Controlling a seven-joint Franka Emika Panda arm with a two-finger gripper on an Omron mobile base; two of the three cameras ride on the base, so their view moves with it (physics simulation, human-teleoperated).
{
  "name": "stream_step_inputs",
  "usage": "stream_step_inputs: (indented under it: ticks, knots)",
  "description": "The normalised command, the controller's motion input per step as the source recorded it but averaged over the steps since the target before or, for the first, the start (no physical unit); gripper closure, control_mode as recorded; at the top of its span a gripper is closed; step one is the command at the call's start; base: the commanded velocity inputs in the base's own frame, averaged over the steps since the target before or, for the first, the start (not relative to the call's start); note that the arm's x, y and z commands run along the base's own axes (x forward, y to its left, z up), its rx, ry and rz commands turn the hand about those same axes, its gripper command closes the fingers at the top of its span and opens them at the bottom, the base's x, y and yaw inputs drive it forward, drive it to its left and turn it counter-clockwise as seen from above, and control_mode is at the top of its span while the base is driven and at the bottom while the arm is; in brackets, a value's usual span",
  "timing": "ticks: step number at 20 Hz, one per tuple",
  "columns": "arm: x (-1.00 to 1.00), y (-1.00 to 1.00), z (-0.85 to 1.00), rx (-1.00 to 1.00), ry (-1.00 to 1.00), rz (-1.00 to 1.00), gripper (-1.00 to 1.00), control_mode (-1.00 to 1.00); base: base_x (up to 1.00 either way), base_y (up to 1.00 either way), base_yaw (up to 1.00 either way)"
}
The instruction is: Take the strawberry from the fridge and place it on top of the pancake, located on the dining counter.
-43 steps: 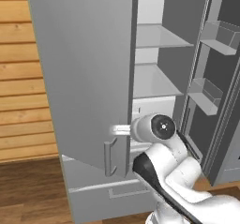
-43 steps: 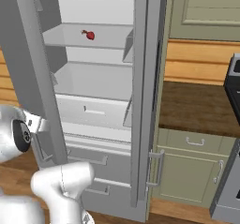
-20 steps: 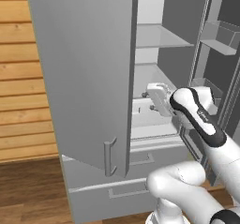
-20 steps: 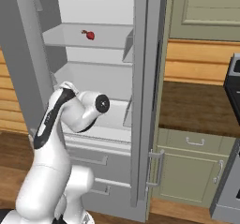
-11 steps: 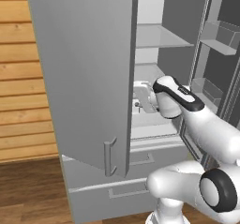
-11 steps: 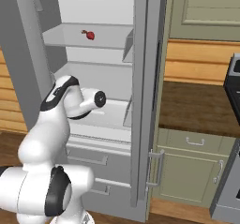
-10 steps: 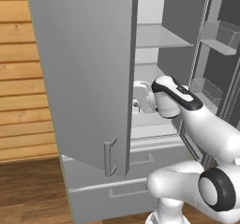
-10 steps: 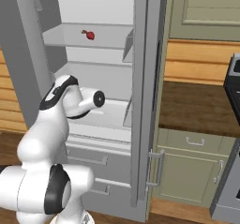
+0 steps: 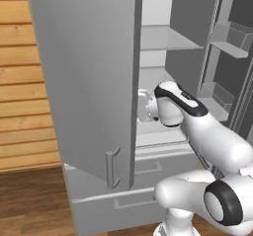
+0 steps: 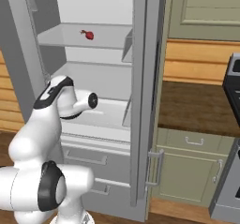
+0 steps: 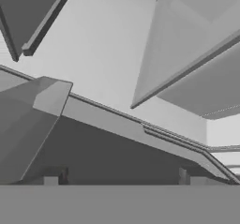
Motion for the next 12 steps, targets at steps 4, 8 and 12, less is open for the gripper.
stream_step_inputs:
  ticks: [4, 8, 12]
  knots:
    - [-0.30, 0.90, 0.06, -0.06, -0.01, 0.24, -1.00, -1.00, 0.00, 0.00, 0.00]
    - [-0.13, 1.00, 0.09, -0.12, 0.00, 0.20, -1.00, -1.00, 0.00, 0.00, 0.00]
    - [-0.50, 1.00, 0.17, -0.25, -0.05, 0.15, -1.00, -1.00, 0.00, 0.00, 0.00]
